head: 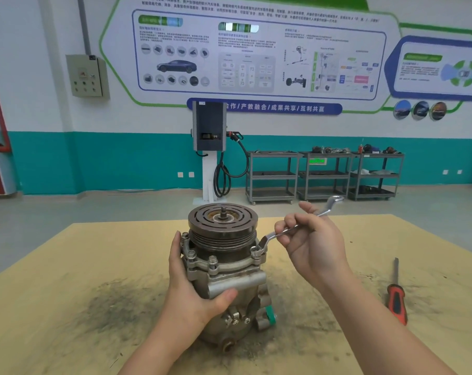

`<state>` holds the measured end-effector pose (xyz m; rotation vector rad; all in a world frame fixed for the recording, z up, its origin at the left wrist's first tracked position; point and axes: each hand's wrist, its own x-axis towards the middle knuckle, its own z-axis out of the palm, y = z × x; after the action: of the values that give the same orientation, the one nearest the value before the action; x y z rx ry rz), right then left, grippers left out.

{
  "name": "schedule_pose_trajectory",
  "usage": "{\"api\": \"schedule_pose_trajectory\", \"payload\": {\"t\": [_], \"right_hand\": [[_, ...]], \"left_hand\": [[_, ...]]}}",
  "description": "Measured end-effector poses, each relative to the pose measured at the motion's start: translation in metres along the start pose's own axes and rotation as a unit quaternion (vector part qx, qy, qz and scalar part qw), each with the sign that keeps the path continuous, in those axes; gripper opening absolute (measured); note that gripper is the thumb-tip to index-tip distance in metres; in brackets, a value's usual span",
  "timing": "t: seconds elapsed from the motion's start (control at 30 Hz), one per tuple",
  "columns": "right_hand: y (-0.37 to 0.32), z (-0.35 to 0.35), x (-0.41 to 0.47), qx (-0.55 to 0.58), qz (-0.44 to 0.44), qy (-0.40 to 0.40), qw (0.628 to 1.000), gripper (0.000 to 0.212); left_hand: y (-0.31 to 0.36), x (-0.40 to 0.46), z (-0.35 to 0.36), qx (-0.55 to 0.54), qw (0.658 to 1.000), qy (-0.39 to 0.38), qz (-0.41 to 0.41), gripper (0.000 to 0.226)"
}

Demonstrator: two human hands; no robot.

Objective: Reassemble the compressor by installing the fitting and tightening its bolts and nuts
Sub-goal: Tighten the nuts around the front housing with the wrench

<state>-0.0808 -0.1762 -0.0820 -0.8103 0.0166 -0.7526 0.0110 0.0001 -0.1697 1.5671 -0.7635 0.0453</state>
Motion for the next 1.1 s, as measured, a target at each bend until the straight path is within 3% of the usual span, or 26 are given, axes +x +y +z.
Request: {"api": "schedule_pose_trajectory", "payload": {"t": [0.2, 0.3, 0.43, 0.53, 0.63, 0.77, 0.83, 0.9, 0.97, 1.0, 1.1], "right_hand": [[0.004, -0.003, 0.015, 0.007, 0.077, -0.025, 0.997, 0.019], [0.011, -0.01, 0.005, 0.012, 0.017, -0.007, 1.0, 0.02], [0.021, -0.016, -0.026, -0.033, -0.148, 0.003, 0.988, 0.014], [0.039, -0.013, -0.052, -0.134, -0.302, 0.009, 0.944, 0.007], [0.055, -0.008, -0.07, -0.256, -0.439, -0.03, 0.861, 0.017], [0.062, -0.003, -0.083, -0.397, -0.444, -0.145, 0.79, 0.015], [0.053, 0.003, -0.08, -0.416, -0.44, -0.163, 0.779, 0.016], [0.035, 0.008, -0.07, -0.34, -0.418, -0.094, 0.837, 0.017], [0.016, 0.012, -0.052, -0.183, -0.3, -0.005, 0.936, 0.025], [0.009, 0.011, -0.043, -0.101, -0.226, 0.018, 0.969, 0.03], [0.001, 0.007, -0.023, 0.029, -0.084, 0.039, 0.995, 0.03]], "left_hand": [[0.001, 0.0, 0.0, -0.001, 1.0, -0.002, -0.012, 0.119], [0.004, -0.001, 0.0, 0.002, 1.0, -0.002, -0.014, 0.119], [0.005, -0.003, 0.0, 0.012, 1.0, -0.001, -0.017, 0.119], [0.006, -0.002, 0.001, 0.015, 1.0, 0.008, -0.007, 0.118], [0.006, -0.002, 0.001, 0.022, 1.0, 0.016, 0.002, 0.122], [0.007, -0.003, 0.0, 0.024, 1.0, 0.012, -0.004, 0.125], [0.008, -0.004, 0.0, 0.024, 1.0, 0.011, -0.007, 0.124], [0.009, -0.005, 0.0, 0.019, 1.0, 0.011, -0.006, 0.121], [0.008, -0.004, -0.002, 0.006, 1.0, 0.004, -0.004, 0.119], [0.006, -0.003, -0.002, -0.005, 1.0, -0.003, -0.004, 0.119], [0.001, -0.001, -0.006, -0.024, 0.999, -0.022, -0.003, 0.123]]}}
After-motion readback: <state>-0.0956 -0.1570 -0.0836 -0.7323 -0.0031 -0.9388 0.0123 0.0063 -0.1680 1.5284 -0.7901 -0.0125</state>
